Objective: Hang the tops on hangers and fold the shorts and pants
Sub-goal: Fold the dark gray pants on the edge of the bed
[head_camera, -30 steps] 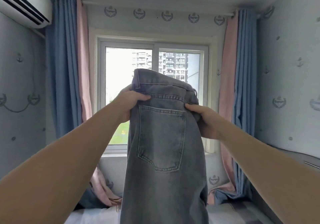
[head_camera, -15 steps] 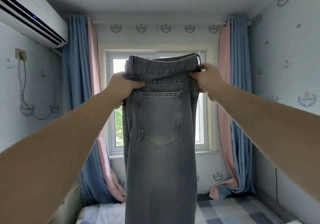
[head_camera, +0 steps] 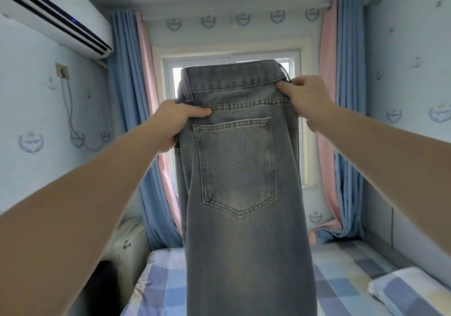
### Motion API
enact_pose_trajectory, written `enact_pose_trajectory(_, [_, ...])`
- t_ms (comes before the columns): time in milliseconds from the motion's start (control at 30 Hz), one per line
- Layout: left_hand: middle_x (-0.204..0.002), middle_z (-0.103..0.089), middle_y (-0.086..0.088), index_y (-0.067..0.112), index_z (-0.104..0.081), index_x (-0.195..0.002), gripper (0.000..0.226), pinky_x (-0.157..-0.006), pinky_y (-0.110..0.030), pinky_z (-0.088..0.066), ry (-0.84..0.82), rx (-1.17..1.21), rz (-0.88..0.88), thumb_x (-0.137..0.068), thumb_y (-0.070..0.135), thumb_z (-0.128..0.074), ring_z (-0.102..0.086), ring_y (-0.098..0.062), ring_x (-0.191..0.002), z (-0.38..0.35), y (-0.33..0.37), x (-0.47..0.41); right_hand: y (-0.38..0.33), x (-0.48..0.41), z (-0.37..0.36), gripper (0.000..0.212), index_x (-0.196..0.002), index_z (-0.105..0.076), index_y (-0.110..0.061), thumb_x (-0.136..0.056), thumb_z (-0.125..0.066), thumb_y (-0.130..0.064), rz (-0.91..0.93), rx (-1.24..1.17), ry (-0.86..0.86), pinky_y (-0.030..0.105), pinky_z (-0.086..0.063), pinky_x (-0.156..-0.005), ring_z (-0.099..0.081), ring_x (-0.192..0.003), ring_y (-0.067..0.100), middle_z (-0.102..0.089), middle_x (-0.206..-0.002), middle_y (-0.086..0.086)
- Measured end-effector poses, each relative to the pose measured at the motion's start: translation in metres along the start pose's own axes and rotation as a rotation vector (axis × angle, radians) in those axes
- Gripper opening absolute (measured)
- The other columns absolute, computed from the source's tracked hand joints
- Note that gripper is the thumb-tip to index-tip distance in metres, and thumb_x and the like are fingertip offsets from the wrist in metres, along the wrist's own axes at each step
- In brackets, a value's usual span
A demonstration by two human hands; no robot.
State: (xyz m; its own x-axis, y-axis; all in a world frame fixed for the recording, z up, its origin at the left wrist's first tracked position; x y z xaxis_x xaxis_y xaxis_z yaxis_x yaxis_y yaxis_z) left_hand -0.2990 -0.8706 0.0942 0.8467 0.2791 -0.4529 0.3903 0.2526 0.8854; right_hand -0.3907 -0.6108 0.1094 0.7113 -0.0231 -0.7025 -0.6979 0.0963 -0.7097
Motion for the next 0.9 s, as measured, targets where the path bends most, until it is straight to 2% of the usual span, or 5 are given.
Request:
enact_pose_trajectory(367, [-0.103,-0.078,-0.004,0.010,-0.067,-0.120,0.052,-0.085,-0.044,-0.061,0.014,-0.027,0.103,-0.074,0.020,-0.088,-0.076,-0.026,-0.092,0.042,-0.065,-0.003,0.049,0.002,-0.070,0.038,-0.086,-0.059,0.015,-0.088,-0.068,-0.022,-0.078,-0.010,-0.069,0.030,-0.030,-0.061,-0.039,-0.073,0.019,-0.046,-0.081,0.003])
enact_pose_trajectory(467, [-0.101,-0.078,-0.003,0.010,-0.066,-0.120,0.055,-0.074,-0.036,-0.062,0.013,-0.010,0.157,-0.072,0.021,-0.089,-0.076,-0.023,-0.089,0.056,-0.118,-0.021,0.092,0.007,-0.104,0.020,-0.083,-0.063,-0.002,-0.087,-0.069,-0.021,-0.141,-0.018,-0.095,0.032,-0.030,-0.065,-0.039,-0.076,0.019,-0.047,-0.083,0.003])
enact_pose_trajectory(667, [-0.099,-0.078,-0.005,0.010,-0.072,-0.110,0.043,-0.081,-0.040,-0.061,-0.008,-0.033,0.335,-0.072,0.018,-0.089,-0.076,-0.025,-0.091,0.084,-0.279,-0.068,0.233,0.021,-0.194,0.017,-0.079,-0.062,-0.012,-0.087,-0.069,-0.025,-0.295,0.076,-0.178,0.030,-0.036,-0.061,-0.047,-0.069,0.018,-0.054,-0.074,0.006])
enact_pose_trajectory(800, [-0.089,-0.078,-0.005,0.014,-0.077,-0.089,0.020,-0.060,-0.030,-0.060,0.017,-0.024,0.507,-0.074,0.003,-0.085,-0.076,-0.023,-0.078,0.098,-0.436,-0.106,0.372,0.041,-0.272,0.019,-0.075,-0.066,-0.012,-0.090,-0.071,-0.023,-0.479,0.139,-0.297,0.033,-0.047,-0.066,-0.058,-0.074,0.020,-0.066,-0.078,0.004])
enact_pose_trajectory(900, [-0.088,-0.076,-0.007,0.013,-0.073,-0.086,0.022,-0.082,-0.041,-0.059,0.088,-0.043,0.645,-0.078,-0.007,-0.078,-0.070,-0.030,-0.090,0.099,-0.569,-0.115,0.486,0.076,-0.329,0.016,-0.077,-0.064,-0.020,-0.091,-0.072,-0.015,-0.624,0.200,-0.374,0.037,-0.052,-0.076,-0.063,-0.082,0.023,-0.069,-0.086,0.006])
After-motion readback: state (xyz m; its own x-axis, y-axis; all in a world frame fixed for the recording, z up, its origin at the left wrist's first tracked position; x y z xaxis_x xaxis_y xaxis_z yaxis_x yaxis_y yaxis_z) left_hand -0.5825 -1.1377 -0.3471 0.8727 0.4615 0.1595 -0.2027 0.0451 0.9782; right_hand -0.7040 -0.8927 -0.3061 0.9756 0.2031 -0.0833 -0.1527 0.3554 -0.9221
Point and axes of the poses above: each hand's wrist, its own x-axis away from the middle knuckle, its own z-axis out of the back of the hand, y = z × x, the point moved 1 cm from there along -x, towards the middle knuckle
